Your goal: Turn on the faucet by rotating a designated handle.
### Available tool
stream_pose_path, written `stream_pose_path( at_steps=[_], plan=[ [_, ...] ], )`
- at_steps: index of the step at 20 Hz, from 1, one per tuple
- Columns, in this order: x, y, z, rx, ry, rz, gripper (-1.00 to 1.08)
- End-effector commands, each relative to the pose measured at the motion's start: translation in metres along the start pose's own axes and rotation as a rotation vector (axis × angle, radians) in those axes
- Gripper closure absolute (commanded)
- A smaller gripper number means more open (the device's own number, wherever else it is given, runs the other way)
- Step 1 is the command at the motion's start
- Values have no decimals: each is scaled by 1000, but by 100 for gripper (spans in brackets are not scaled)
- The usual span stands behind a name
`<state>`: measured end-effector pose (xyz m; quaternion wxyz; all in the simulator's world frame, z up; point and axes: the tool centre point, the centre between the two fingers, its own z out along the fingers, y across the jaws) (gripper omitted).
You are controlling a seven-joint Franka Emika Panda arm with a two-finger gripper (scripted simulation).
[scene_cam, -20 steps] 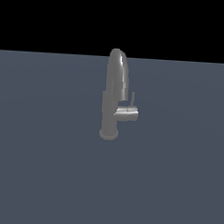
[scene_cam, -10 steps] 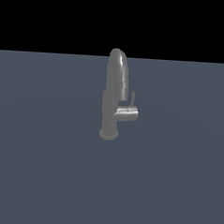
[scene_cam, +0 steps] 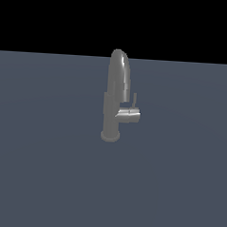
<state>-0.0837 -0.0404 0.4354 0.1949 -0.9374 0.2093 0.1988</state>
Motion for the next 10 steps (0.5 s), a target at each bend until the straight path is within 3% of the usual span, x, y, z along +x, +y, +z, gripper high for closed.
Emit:
stream_pose_path(
  at_steps=[1,10],
  plan=[
    [15,0,3,32,-42,34,108],
    [70,3,21,149,-200,161,108]
  ],
)
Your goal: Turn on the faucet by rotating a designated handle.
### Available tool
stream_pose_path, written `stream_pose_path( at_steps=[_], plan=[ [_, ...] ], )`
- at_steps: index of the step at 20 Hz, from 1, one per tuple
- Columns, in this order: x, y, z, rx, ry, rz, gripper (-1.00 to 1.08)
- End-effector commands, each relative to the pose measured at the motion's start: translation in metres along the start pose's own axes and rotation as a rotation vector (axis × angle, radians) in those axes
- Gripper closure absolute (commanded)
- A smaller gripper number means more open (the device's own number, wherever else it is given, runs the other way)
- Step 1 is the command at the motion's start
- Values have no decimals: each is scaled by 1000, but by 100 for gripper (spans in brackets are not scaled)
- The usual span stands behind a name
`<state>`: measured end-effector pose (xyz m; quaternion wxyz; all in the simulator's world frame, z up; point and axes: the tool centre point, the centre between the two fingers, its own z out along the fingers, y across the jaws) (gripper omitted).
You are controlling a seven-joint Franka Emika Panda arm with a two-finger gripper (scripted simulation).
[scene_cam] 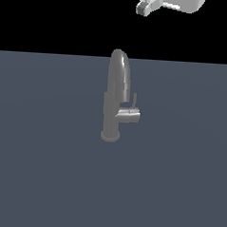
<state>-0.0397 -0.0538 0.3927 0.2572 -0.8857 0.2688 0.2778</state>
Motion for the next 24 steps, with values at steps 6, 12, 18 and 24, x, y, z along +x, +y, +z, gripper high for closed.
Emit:
stream_pose_path(
  at_steps=[6,12,18,24],
  plan=[
    [49,2,13,105,-141,113,108],
    [90,6,30,198,-266,213,108],
    [132,14,56,302,-406,327,108],
    [167,22,87,402,-539,437,108]
  ],
)
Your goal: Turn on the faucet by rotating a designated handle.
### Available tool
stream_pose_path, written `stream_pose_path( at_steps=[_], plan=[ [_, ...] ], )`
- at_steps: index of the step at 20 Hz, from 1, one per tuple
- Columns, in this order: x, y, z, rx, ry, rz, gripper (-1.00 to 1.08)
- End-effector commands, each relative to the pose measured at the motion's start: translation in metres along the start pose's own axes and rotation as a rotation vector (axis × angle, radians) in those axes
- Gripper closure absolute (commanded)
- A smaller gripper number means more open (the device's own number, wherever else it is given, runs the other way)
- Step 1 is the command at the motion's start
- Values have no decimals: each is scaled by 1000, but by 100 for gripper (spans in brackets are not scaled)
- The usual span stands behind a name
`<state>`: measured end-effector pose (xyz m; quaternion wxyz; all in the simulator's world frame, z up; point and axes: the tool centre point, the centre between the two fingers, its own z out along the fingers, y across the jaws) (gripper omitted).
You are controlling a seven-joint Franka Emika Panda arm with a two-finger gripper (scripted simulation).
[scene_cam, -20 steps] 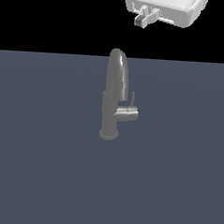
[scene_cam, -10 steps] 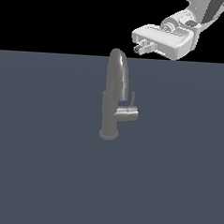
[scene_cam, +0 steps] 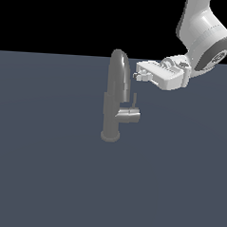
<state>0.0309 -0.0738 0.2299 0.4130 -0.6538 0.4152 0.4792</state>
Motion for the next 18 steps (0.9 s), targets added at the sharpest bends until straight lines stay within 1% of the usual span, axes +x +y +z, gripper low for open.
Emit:
stream_pose_path(
  at_steps=[1,5,9,13,18],
  plan=[
    [18,0,4,40,-53,43,108],
    [41,1,12,91,-120,100,108],
    [57,2,18,127,-167,139,108],
    [65,3,22,144,-189,158,108],
    [65,3,23,145,-190,159,108]
  ],
)
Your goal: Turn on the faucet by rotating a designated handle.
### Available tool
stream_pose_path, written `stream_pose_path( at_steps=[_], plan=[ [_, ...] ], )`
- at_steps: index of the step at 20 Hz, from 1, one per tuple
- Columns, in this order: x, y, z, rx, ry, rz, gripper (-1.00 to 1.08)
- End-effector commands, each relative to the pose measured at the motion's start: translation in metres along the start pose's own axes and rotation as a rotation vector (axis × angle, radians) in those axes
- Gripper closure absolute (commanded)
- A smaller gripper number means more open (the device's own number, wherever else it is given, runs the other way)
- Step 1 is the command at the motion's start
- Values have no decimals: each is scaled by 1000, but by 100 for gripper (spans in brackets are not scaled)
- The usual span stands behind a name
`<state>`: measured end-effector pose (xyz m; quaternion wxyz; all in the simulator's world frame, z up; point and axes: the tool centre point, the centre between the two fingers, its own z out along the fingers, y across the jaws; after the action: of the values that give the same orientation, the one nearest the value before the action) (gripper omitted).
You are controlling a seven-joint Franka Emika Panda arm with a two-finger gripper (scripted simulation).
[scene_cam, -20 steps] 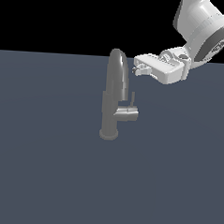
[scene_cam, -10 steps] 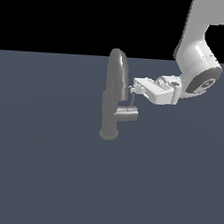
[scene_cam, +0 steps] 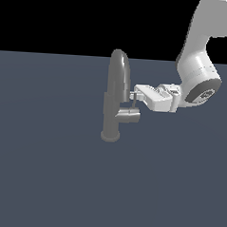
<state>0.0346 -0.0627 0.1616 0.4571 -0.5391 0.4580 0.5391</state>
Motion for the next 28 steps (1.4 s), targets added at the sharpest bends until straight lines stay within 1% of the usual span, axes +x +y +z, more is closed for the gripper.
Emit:
stream_pose_path(
  at_steps=[1,21,22,28],
  plan=[
    [0,0,0,1,0,0,108],
    [-10,51,0,1,-1,0,108],
    [-9,45,2,3,2,-5,108],
    [3,67,1,2,1,-3,108]
  ],
)
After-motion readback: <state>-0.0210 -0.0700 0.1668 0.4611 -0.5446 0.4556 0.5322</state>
